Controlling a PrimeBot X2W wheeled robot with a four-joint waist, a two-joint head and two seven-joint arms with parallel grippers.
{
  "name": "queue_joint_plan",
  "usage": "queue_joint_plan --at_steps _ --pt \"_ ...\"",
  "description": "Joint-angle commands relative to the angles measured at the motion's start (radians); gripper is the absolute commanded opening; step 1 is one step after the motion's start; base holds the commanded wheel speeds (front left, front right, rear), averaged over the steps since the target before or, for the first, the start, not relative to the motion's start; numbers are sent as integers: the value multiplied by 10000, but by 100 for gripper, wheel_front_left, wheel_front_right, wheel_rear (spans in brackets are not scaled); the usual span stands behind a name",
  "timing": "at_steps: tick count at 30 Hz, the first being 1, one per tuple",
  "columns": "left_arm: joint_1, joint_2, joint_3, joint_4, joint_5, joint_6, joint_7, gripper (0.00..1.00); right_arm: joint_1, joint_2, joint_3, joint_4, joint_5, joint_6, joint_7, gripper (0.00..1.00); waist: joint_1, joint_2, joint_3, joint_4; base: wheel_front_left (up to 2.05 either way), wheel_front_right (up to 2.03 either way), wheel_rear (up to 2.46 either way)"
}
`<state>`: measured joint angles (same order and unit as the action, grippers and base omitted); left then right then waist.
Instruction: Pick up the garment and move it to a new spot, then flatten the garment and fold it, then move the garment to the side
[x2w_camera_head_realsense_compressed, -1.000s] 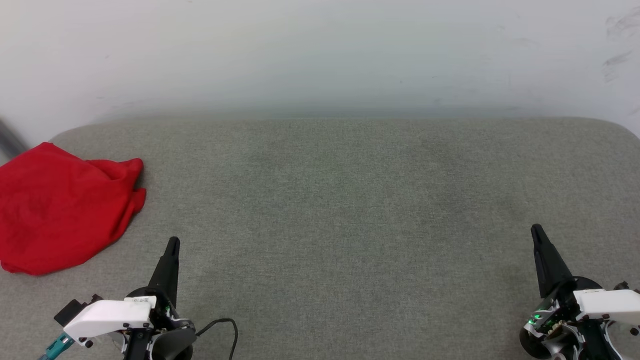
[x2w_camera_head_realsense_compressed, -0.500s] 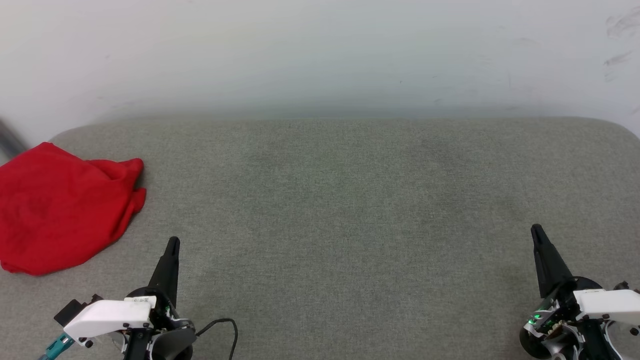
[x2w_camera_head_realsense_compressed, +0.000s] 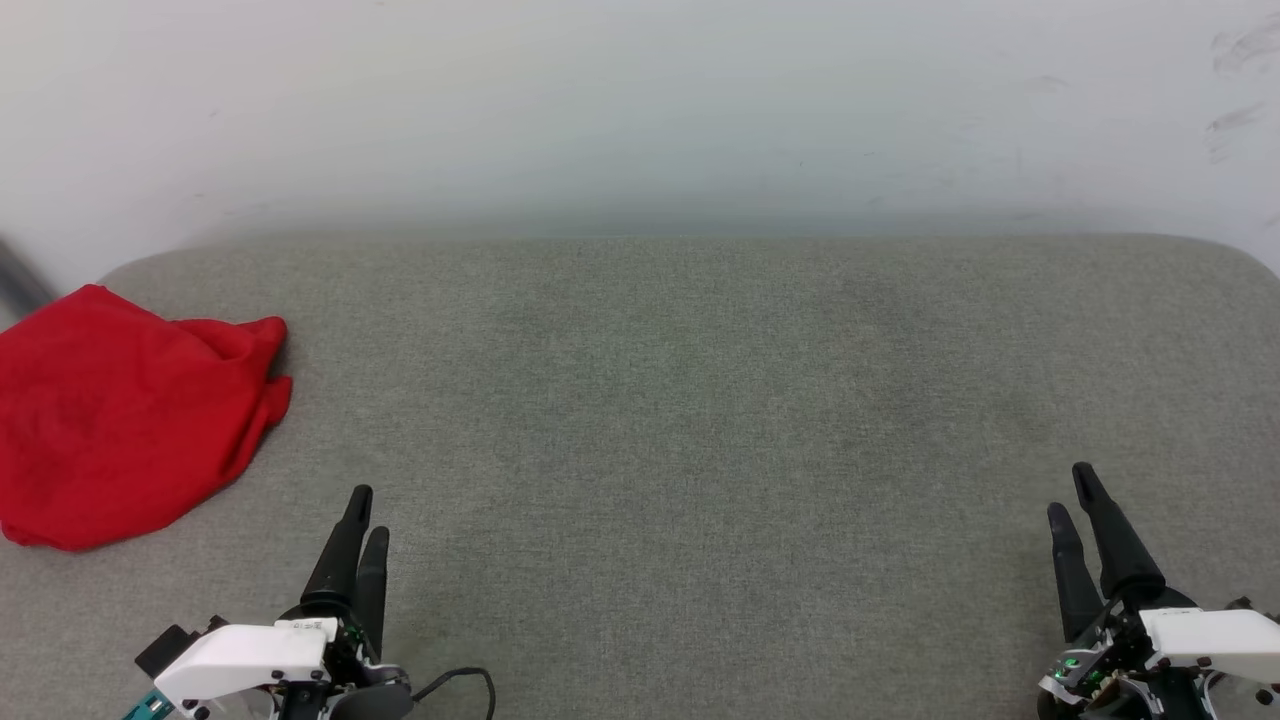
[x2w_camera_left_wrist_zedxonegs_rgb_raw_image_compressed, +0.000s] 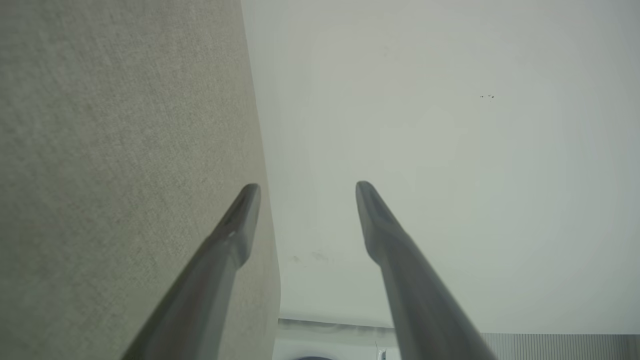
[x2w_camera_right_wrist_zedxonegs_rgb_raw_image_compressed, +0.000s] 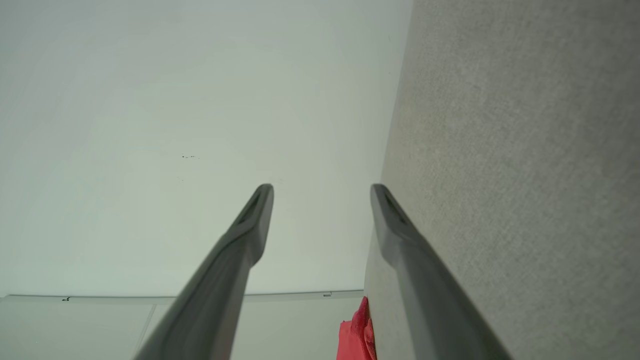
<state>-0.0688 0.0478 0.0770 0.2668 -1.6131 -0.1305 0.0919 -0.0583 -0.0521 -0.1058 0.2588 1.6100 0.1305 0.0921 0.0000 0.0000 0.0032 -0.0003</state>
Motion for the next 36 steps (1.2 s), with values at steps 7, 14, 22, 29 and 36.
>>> queue_joint_plan --at_steps 7,14,22,29,36 --pt "-332 28 -495 -506 251 0 -426 100 11 -12 131 -559 -172 2 -391 100 0 0 -4 -6 0 0 0" --pt "-337 32 -609 -822 1081 -1 -747 100 100 -146 284 -896 -532 2 -710 100 0 0 -8 5 0 0 0" --pt "-277 26 -670 -1004 2588 -1 -1077 100 215 -298 410 -1044 -1891 2 -1068 100 0 0 -25 26 0 0 0" --pt "-185 27 -696 -1063 4339 -1 -1342 100 274 -249 379 -1198 -3504 2 -1338 100 0 0 -54 35 0 0 0" --pt "-132 43 -747 -1079 5900 -1 -1554 100 345 -256 392 -1286 -5045 2 -1545 100 0 0 -74 46 0 0 0"
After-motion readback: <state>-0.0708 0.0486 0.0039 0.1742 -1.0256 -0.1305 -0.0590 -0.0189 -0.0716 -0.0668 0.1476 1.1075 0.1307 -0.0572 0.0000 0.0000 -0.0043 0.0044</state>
